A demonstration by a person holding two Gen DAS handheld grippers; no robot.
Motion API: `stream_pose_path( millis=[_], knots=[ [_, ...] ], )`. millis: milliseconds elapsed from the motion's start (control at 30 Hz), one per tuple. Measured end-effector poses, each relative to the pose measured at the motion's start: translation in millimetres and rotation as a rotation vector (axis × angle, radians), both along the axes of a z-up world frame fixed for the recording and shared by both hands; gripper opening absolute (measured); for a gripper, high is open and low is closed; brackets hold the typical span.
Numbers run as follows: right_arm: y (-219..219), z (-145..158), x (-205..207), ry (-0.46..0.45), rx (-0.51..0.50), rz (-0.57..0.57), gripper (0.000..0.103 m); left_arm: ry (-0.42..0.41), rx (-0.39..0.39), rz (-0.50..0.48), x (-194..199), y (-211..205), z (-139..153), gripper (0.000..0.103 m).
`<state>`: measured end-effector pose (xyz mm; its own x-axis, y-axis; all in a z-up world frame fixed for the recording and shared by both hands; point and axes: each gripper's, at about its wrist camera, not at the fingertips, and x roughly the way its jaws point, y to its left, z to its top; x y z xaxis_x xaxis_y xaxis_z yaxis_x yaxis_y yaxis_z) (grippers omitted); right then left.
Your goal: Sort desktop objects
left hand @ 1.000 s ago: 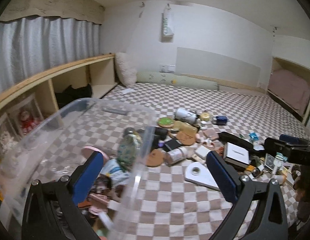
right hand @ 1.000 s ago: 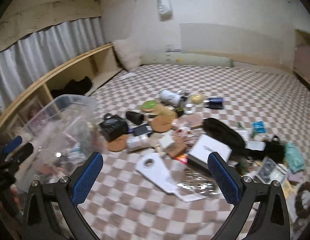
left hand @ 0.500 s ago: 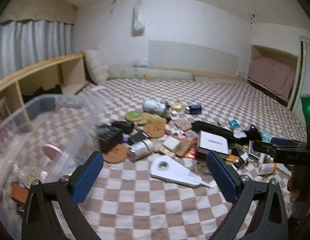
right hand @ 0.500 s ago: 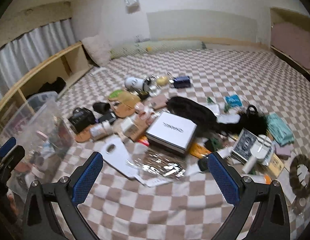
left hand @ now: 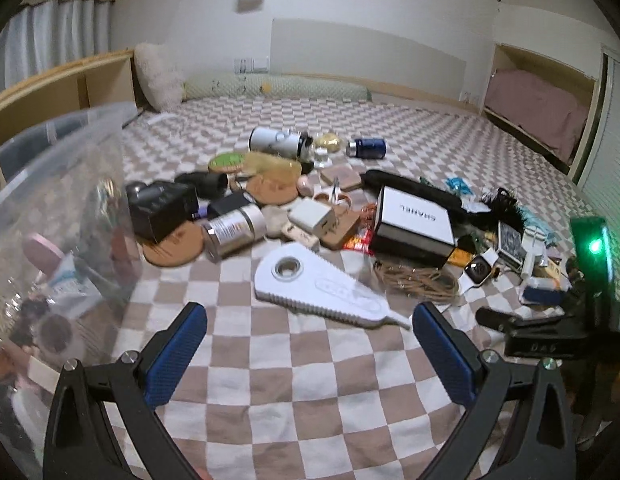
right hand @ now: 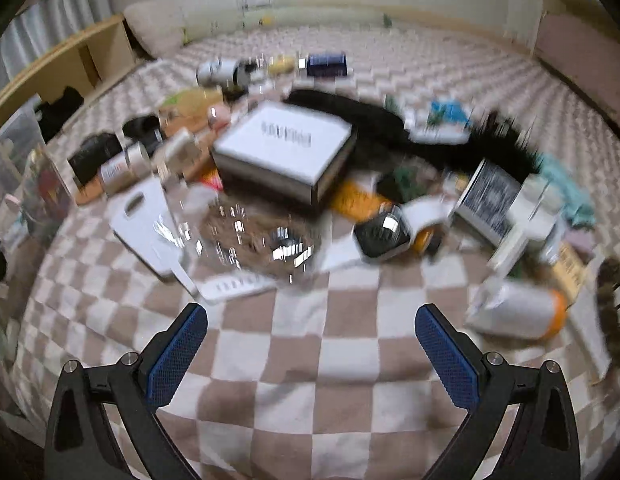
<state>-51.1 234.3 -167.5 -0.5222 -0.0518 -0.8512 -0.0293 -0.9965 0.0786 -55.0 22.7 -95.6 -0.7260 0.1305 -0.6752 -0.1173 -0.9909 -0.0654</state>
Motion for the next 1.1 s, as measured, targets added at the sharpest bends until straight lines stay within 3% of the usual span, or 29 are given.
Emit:
stream_pose_path(
  millis=[100, 267, 300, 467, 600, 733, 833, 867, 1000, 1100],
  knots=[
    [-2.0, -17.0, -2.9, -0.029, -0.004, 0.013, 0.102, -0.028, -0.001, 0.007, -5.5, -0.4, -14.2, 0.103],
    [0.7, -31.0, -29.0, -0.050, -0.011, -0.013, 0.074, -0.063, 0.000, 0.028, -12.5, -4.1, -27.5, 0.103],
    [4.6, -31.5, -37.4, -0.052, -0.018, -0.029, 0.072, -0.065, 0.002, 0.030, -13.5, -5.0, -28.5, 0.103],
    [27.3, -21.3, -71.1, -0.030, -0.084, -0.097, 0.072, -0.052, -0.014, 0.032, -15.0, -8.0, -29.3, 0.103],
    [37.5, -6.2, -87.9, 0.011, -0.068, -0.118, 0.072, -0.060, -0.001, 0.036, -16.6, -12.7, -30.6, 0.103],
    [53.3, -12.4, -101.7, -0.025, -0.098, -0.125, 0.070, -0.059, 0.006, 0.038, -15.8, -15.6, -30.2, 0.103],
    [49.6, -27.6, -111.4, -0.074, 0.063, -0.111, 0.035, -0.056, 0.010, 0.039, -14.6, -16.7, -29.0, 0.103],
    [51.2, -32.0, -114.1, -0.080, 0.099, -0.121, 0.035, -0.053, 0.009, 0.038, -13.9, -16.8, -28.1, 0.103],
    [94.8, -40.5, -124.4, -0.107, -0.196, -0.277, 0.035, -0.038, 0.007, 0.036, -11.2, -16.8, -24.1, 0.103],
    [105.9, -50.8, -127.0, -0.142, -0.282, -0.340, 0.034, -0.033, 0.006, 0.031, -11.3, -15.4, -21.9, 0.103]
  ],
)
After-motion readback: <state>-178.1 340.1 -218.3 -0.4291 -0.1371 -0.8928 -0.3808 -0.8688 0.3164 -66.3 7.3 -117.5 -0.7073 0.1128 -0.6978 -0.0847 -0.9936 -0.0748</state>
